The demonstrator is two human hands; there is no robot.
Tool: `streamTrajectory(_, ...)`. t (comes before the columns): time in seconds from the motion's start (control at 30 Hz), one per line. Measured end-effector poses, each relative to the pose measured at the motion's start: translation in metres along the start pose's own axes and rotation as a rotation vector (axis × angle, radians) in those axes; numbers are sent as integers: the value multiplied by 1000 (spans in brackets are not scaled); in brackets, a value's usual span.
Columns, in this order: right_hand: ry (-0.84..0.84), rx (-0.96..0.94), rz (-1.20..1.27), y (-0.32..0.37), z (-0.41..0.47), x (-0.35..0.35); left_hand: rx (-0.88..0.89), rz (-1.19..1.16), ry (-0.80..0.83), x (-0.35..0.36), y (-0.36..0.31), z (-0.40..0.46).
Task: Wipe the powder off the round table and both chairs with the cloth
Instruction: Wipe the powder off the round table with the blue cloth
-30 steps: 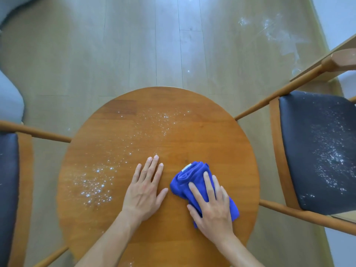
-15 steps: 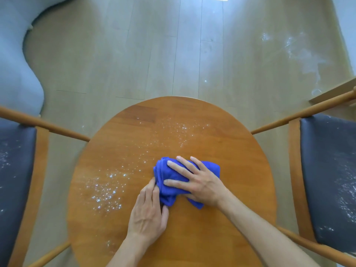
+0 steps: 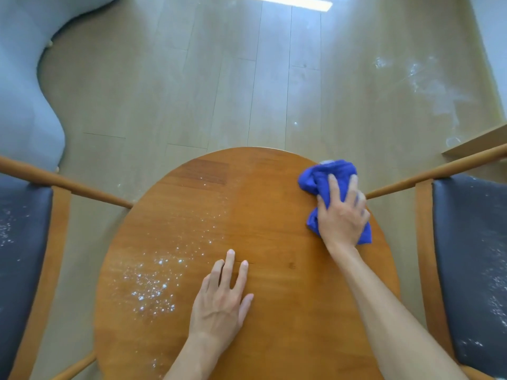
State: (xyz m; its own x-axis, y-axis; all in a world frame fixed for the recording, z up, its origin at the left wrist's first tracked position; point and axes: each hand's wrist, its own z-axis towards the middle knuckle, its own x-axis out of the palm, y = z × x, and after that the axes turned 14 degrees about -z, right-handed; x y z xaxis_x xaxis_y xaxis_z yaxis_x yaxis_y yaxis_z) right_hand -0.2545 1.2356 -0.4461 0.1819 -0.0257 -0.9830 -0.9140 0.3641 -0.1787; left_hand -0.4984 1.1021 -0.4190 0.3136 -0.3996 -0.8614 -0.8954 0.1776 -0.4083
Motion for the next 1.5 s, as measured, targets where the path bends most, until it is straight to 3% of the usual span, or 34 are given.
streamTrajectory(0.13, 83, 367, 38, -53, -53, 6, -10, -66, -5, -1, 2, -2)
streamTrajectory(0.2, 134, 549, 84, -46, -54, 5, -20, -111, -13, 1, 3, -5)
streamTrajectory(0.27, 141, 587, 85, -16, -39, -1, -44, -167, 9, 2, 4, -4)
streamTrajectory(0.4, 87, 271, 58, 65, -2, -16, -50, -173, -6, 4, 5, 0)
streamTrajectory(0.53, -13, -350, 52, 124, -1, -27, -24, -122, -12, 9, 9, -1)
streamTrajectory(0.63, -139, -735, 61, 109, -5, -26, -11, -106, -7, 12, 10, 1)
streamTrajectory(0.7, -221, -790, 94, 72, -8, -19, -12, -98, 2, 12, 9, 2)
streamTrajectory(0.77, -235, -665, 86, 19, -10, -10, -11, -93, 21, 10, 7, 5)
streamTrajectory(0.93, -85, -32, -79, -108, -69, 4, -39, -93, 52, 7, 1, 4)
streamTrajectory(1.07, 79, 388, 5, -130, -178, 10, -54, -92, 77, 5, -3, 3)
streamTrajectory(1.17, 191, 616, 110, -123, -207, 5, -55, -84, 77, 5, -6, 2)
streamTrajectory(1.27, 159, 601, 90, -118, -169, -2, -50, -70, 71, 5, -7, 4)
streamTrajectory(1.4, 90, 305, -2, -92, -77, 0, -31, -36, 14, 10, -4, 7)
streamTrajectory(1.5, 38, 165, -26, -60, -65, -1, -7, 3, -23, 12, -4, 8)
